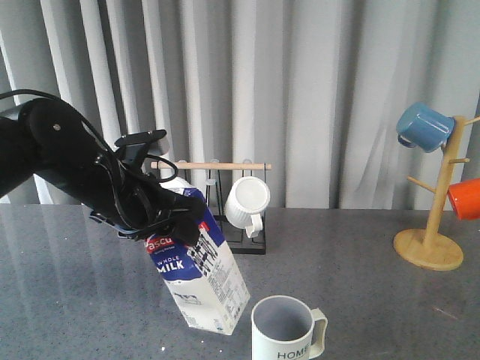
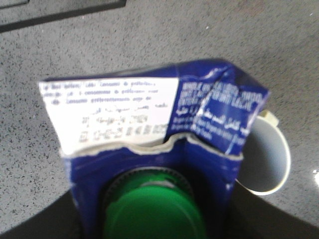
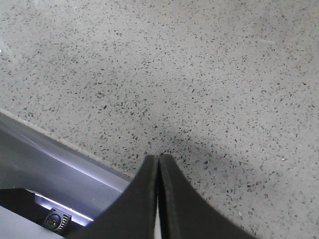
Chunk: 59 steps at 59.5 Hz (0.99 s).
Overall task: Place milk next to cup
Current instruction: 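Lift the milk carton with the left gripper and carry it beside the white mug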
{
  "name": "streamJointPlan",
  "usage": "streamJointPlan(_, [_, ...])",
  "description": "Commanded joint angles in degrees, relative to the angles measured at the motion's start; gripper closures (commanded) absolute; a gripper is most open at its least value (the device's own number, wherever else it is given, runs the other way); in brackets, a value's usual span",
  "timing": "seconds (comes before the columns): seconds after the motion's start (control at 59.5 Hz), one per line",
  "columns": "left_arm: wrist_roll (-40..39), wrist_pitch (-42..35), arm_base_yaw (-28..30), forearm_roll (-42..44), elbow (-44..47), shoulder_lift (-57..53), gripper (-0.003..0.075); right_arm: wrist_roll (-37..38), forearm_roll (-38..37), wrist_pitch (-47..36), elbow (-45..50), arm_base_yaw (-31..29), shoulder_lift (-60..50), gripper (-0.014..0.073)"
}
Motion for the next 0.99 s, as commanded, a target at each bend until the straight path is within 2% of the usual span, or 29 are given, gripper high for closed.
streamJointPlan(0.0, [-0.70,-2.40,-0.77,-1.02,-1.52,-2.02,0.0718,-0.03,-0.18,-2.81,-1.59,-0.14,0.34,0.0602])
streamJointPlan(0.303, [-1.11,2.11,-1.94,0.20,-1.52,0.86,0.0691,-0.03,-0.04,-2.81,-1.59,-0.14,0.34,0.0602])
streamJointPlan(0.505, [-1.12,5.41,-2.29,1.46,-1.52,2.20,0.0623,-0.03,-0.04,-2.81,-1.59,-0.14,0.34,0.0602])
streamJointPlan(0.622, [-1.07,6.34,-2.29,1.31,-1.52,2.32,0.0539,-0.03,-0.04,-2.81,-1.59,-0.14,0.34,0.0602])
streamJointPlan(0.858, [-1.07,6.35,-2.29,-2.79,-1.52,2.32,0.0295,-0.03,-0.04,-2.81,-1.59,-0.14,0.34,0.0602])
streamJointPlan(0.976, [-1.12,6.35,-2.29,-3.67,-1.52,2.20,0.0207,-0.03,-0.04,-2.81,-1.59,-0.14,0.34,0.0602])
